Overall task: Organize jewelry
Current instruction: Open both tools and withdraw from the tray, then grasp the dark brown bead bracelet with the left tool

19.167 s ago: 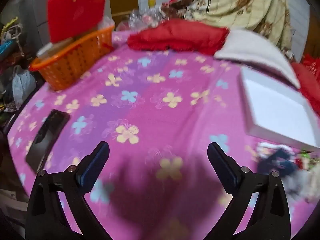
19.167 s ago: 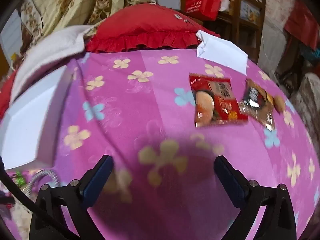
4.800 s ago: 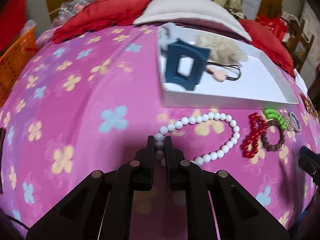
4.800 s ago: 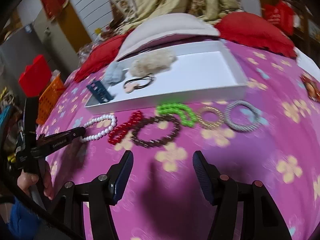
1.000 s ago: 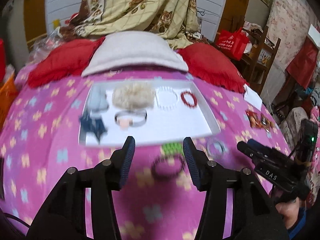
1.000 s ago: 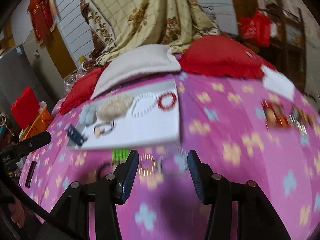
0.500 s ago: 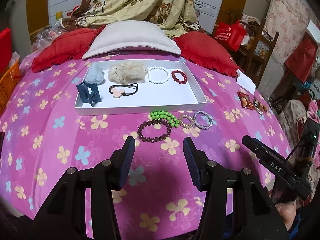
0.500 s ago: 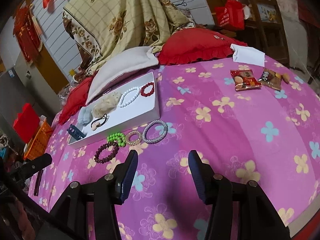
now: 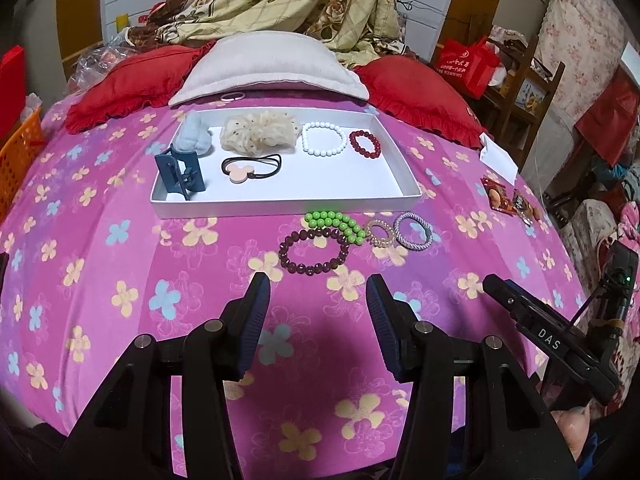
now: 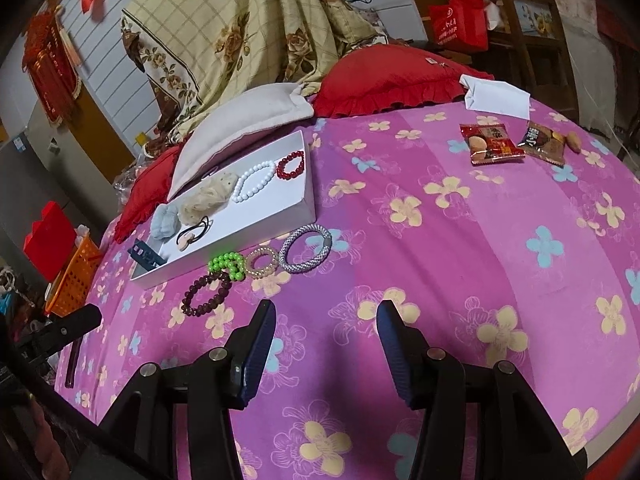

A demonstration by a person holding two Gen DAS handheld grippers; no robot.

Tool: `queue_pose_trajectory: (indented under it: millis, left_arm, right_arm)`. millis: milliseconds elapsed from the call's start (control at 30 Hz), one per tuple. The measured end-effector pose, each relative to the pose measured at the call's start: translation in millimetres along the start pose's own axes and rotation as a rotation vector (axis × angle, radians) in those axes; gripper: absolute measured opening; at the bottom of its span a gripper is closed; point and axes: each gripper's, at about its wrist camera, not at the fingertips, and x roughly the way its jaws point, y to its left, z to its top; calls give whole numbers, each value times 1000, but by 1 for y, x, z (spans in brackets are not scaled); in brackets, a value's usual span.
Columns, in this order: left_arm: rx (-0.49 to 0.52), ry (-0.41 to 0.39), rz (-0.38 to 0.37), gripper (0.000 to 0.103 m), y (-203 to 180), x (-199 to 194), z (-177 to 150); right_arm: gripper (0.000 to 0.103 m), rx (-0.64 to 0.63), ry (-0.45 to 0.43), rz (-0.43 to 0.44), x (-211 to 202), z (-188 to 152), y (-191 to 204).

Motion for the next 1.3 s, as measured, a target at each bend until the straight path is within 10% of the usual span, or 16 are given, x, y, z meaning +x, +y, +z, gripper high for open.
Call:
queue_pose_trajectory:
  millis: [1300]
  left_arm:
    - [-30,70,97,50,34,44,-8]
  right_arm:
    - [51,62,22,15,13,-11,-28]
